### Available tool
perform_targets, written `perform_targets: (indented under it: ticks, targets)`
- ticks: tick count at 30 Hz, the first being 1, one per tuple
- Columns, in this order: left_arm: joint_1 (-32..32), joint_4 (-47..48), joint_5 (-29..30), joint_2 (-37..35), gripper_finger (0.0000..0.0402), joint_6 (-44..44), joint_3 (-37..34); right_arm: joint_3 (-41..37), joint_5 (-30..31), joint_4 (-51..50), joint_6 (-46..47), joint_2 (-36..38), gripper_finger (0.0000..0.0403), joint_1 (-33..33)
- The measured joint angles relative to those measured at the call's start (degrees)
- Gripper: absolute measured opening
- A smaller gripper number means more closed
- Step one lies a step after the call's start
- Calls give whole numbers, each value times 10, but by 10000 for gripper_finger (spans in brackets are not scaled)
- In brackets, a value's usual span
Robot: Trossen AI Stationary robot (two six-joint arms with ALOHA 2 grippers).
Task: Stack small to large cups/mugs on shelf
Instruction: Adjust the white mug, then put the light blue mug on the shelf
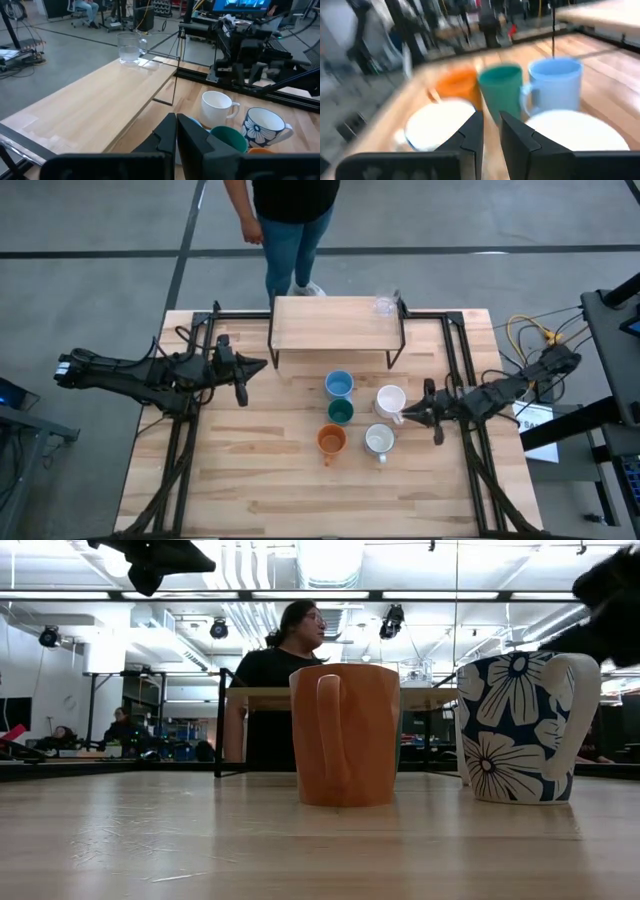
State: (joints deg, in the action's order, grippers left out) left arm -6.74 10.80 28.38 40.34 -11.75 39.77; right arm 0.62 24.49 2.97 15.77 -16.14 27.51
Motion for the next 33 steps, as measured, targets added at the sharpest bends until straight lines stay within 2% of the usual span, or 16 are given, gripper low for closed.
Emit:
perform_targets:
  ticks: [2, 4, 7, 10, 15, 22, 24, 27, 29, 33]
  targets:
    - [0, 0, -1, 0, 0, 0, 0, 0, 1, 0, -35, -56, 53, -11]
    - [0, -1, -2, 0, 0, 0, 0, 0, 12, 1, -32, -104, 53, -19]
    - [0, -1, -11, 0, 0, 0, 0, -1, 26, 42, -16, -128, 54, -24]
    - [0, 0, -16, 0, 0, 0, 0, 0, 40, 121, -46, -122, 53, -23]
    - [0, 0, -17, 0, 0, 0, 0, 0, 105, 205, -101, -77, 45, -23]
    - [0, 0, -17, 3, 0, 0, 0, 0, 227, 195, -85, 46, 44, -23]
    - [0, 1, -17, 3, 0, 0, 0, 0, 255, 197, -108, 90, 44, -23]
    - [0, -1, -17, 4, 0, 0, 0, 0, 260, 202, -157, 160, 43, -23]
    - [0, -1, -16, 5, 0, 1, 0, 2, 267, 251, -187, 157, 43, -23]
    - [0, -6, -16, 8, 0, 1, 1, 11, 221, 291, -218, 161, 43, -20]
